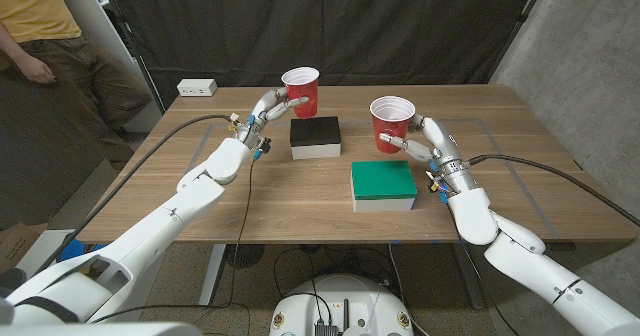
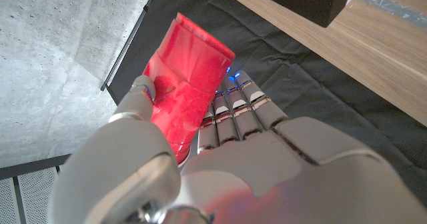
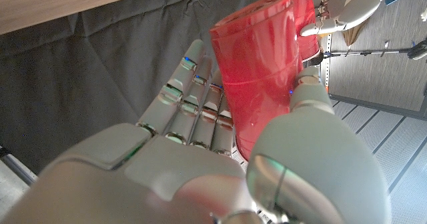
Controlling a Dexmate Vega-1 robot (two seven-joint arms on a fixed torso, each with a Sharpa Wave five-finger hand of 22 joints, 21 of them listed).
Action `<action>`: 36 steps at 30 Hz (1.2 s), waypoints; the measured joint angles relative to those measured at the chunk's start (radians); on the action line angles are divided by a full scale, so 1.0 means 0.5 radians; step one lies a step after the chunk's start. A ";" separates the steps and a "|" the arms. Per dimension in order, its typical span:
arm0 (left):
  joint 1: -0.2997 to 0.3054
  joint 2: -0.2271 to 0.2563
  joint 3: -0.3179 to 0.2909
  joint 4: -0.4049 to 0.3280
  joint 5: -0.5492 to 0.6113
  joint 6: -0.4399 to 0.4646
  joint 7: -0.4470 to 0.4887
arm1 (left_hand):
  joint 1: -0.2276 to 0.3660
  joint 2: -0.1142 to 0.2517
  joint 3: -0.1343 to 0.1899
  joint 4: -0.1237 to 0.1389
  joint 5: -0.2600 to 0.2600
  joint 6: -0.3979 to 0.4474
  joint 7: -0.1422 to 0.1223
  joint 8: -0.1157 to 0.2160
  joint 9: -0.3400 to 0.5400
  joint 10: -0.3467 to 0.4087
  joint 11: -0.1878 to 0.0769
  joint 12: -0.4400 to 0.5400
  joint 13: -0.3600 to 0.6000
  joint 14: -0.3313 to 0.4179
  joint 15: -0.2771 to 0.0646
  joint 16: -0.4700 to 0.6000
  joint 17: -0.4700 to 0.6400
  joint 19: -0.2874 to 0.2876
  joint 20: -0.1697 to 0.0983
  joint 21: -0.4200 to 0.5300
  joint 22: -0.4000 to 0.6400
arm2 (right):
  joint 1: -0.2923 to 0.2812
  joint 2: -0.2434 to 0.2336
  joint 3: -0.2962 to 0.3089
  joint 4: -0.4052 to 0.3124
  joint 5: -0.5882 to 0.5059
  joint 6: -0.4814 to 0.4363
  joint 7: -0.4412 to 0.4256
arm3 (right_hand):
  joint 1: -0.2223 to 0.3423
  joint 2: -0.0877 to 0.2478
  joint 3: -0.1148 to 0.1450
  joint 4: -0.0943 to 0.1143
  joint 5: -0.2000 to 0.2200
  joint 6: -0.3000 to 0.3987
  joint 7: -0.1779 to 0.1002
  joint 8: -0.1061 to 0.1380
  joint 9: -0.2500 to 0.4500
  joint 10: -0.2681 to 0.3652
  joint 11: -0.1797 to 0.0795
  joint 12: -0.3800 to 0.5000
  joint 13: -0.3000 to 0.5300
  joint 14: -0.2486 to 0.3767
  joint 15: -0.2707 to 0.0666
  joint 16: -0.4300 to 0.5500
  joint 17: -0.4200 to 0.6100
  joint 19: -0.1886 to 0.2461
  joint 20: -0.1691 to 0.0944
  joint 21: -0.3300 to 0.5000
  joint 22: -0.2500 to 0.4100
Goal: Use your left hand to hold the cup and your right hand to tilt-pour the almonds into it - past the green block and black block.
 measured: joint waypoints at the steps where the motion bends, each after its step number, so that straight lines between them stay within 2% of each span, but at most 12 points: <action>1: -0.002 0.000 0.001 0.002 0.000 0.000 -0.001 | 0.000 0.000 0.000 0.000 0.000 0.000 0.000 0.000 0.000 0.000 0.000 0.000 0.000 0.000 0.000 0.000 0.000 0.000 0.000 0.000 0.000 | 0.014 0.002 -0.006 0.010 0.001 0.000 0.000 | 0.000 0.000 0.000 0.000 -0.001 0.007 0.007 0.000 0.000 0.004 0.004 0.000 0.000 0.000 0.000 0.000 0.000 0.000 0.000 0.000 0.000; 22: -0.052 -0.015 0.025 0.053 0.003 -0.015 -0.034 | 0.000 0.000 0.000 0.000 0.000 0.021 0.001 0.000 0.011 0.000 0.000 0.000 0.000 0.000 0.000 0.000 0.000 0.000 0.000 0.000 0.000 | 0.327 0.054 -0.144 0.272 0.034 -0.002 0.029 | 0.011 0.011 -0.003 -0.003 -0.018 0.042 -0.007 -0.001 -0.001 0.033 -0.011 0.000 0.000 0.042 -0.007 0.027 0.019 0.007 -0.007 0.011 0.000; 36: -0.107 -0.064 0.058 0.150 0.014 -0.054 -0.036 | 0.011 -0.011 0.000 0.000 0.000 0.042 0.001 -0.006 0.010 0.016 -0.005 0.000 0.000 0.022 0.000 0.000 0.000 0.000 0.000 0.000 0.000 | 0.534 0.105 -0.219 0.485 0.124 0.057 0.050 | 0.021 0.021 -0.003 -0.003 -0.018 0.062 -0.006 0.001 0.001 0.043 -0.007 0.000 -0.001 0.051 -0.002 0.033 0.028 0.036 -0.014 0.023 0.000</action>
